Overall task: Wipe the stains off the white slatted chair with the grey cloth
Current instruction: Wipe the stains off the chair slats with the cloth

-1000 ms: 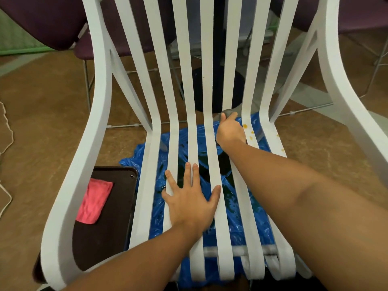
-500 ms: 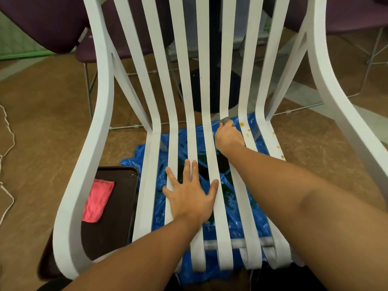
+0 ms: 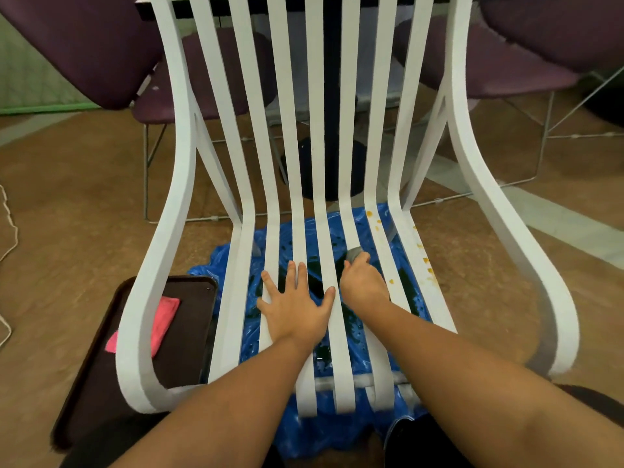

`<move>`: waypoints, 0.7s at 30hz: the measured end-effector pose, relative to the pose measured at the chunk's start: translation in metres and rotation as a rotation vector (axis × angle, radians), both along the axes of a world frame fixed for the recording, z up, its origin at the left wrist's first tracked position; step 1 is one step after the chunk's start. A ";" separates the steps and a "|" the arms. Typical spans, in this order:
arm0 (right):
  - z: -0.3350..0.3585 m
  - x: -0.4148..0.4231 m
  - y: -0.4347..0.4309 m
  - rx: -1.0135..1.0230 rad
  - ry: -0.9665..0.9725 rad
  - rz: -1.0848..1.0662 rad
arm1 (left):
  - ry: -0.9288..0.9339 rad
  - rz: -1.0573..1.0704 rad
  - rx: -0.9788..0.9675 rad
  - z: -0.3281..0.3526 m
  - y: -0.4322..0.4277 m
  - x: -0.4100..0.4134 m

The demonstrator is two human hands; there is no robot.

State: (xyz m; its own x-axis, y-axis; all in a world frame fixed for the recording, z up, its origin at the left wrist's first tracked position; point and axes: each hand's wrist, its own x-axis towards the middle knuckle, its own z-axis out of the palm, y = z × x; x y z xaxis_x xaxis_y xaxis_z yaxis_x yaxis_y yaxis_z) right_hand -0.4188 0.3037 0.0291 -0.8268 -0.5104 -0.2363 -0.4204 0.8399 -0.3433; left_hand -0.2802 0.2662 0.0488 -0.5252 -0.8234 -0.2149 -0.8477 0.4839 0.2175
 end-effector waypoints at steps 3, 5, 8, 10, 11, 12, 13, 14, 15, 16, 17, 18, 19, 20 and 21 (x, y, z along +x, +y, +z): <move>0.005 0.018 0.023 -0.016 -0.006 0.016 | 0.005 0.007 -0.016 -0.001 0.000 0.001; 0.004 0.029 0.039 -0.034 0.001 0.022 | 0.028 0.015 -0.023 -0.001 0.003 0.001; 0.002 0.042 0.057 -0.068 0.020 0.025 | 0.086 0.064 -0.047 0.000 0.007 0.004; 0.003 0.048 0.065 -0.071 0.050 0.030 | 0.134 0.114 -0.068 0.002 0.010 0.009; 0.002 0.050 0.068 -0.062 0.074 0.042 | 0.154 0.144 -0.072 0.002 0.012 0.011; 0.003 0.053 0.070 -0.048 0.096 0.054 | 0.164 0.172 -0.067 0.004 0.014 0.014; 0.003 0.054 0.072 -0.032 0.115 0.067 | 0.167 0.197 -0.050 0.004 0.016 0.016; 0.003 0.056 0.074 -0.022 0.122 0.072 | 0.161 0.210 -0.034 0.004 0.019 0.019; 0.003 0.058 0.076 -0.019 0.119 0.071 | 0.149 0.205 -0.030 0.004 0.023 0.022; 0.003 0.060 0.079 -0.016 0.111 0.068 | 0.137 0.190 -0.035 0.004 0.028 0.025; 0.003 0.062 0.082 -0.016 0.105 0.066 | 0.127 0.175 -0.045 0.004 0.033 0.028; 0.004 0.063 0.083 -0.019 0.095 0.061 | 0.114 0.165 -0.051 0.004 0.038 0.031; 0.004 0.064 0.085 -0.027 0.082 0.054 | 0.096 0.161 -0.051 0.005 0.043 0.033; 0.004 0.066 0.087 -0.037 0.068 0.045 | 0.070 0.157 -0.046 0.006 0.048 0.036; 0.005 0.067 0.089 -0.045 0.057 0.035 | 0.043 0.155 -0.039 0.007 0.053 0.037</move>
